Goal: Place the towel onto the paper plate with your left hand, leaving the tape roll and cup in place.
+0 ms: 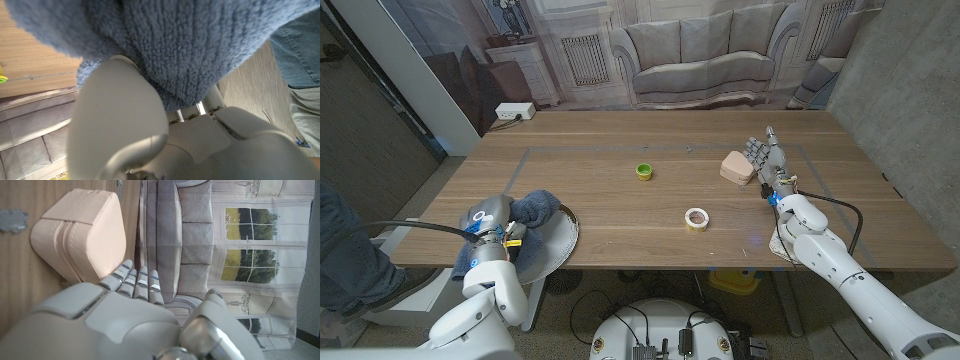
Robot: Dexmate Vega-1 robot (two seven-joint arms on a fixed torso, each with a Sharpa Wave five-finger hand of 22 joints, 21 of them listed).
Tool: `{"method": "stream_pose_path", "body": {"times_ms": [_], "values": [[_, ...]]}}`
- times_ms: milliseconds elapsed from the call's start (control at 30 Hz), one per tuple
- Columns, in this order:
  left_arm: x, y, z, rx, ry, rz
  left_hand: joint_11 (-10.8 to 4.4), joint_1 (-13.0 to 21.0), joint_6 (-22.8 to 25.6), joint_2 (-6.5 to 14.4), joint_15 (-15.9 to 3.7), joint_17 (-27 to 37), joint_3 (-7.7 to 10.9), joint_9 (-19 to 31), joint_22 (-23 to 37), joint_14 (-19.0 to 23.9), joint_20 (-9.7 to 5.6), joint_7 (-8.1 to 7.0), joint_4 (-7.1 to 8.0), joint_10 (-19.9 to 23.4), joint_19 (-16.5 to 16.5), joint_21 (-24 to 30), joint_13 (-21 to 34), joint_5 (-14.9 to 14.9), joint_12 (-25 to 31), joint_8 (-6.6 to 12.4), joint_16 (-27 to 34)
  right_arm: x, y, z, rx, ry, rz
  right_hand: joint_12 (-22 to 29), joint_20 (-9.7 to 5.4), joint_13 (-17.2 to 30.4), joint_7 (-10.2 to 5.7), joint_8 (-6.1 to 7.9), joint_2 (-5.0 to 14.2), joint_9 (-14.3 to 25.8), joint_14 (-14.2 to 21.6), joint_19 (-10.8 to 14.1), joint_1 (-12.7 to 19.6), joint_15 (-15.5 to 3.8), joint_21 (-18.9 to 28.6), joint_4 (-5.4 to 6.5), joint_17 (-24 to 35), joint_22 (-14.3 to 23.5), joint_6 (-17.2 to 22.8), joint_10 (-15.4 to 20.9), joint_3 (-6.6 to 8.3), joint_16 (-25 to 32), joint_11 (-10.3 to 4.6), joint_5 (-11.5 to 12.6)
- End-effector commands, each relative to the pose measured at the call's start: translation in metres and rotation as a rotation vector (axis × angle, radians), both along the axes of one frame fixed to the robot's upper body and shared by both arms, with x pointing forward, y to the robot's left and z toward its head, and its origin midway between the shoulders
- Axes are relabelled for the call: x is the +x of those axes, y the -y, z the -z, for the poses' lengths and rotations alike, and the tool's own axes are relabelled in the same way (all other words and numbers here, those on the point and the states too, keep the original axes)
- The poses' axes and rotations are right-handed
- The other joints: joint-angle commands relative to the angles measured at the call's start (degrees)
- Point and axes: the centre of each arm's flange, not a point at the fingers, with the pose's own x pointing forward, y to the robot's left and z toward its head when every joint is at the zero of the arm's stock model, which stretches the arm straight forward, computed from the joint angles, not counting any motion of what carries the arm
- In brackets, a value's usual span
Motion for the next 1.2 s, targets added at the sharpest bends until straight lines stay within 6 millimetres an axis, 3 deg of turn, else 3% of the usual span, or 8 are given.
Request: {"method": "stream_pose_path", "body": {"times_ms": [33, 1200], "values": [[0.019, 0.001, 0.005, -0.003, -0.036, 0.022, -0.01, -0.44, 0.57, 0.64, -6.97, 0.18, 2.14, 0.31, 0.31, 4.75, -3.10, -0.01, 1.78, 0.59, 3.32, 0.29, 0.22, 0.18, -0.15, 0.17, 0.13, 0.003, -0.002, 0.001, -0.004, -0.013, 0.001, 0.09, -0.26, 0.15, -0.04, -0.20, 0.44, 0.09, 0.44, 0.18, 0.13, 0.10, 0.04, -0.06, 0.31, 0.15, 0.42, 0.39, -0.17, -0.05, -0.19, -0.04], [0.035, 0.003, 0.029, -0.079, -0.069, 0.035, 0.07, -0.21, -0.28, 0.75, -6.65, 0.89, 2.80, 0.26, 0.28, 2.65, -2.86, -0.65, 1.47, -0.44, 0.90, -0.27, 1.06, 0.17, -1.45, -0.21, -1.05, 0.001, 0.001, 0.008, 0.008, -0.019, 0.001, 0.08, -0.29, 0.16, -0.08, -0.21, 0.54, 0.10, 0.39, 0.20, 0.12, 0.08, 0.04, -0.10, 0.31, 0.16, 0.40, 0.40, -0.30, -0.07, -0.08, -0.04]]}}
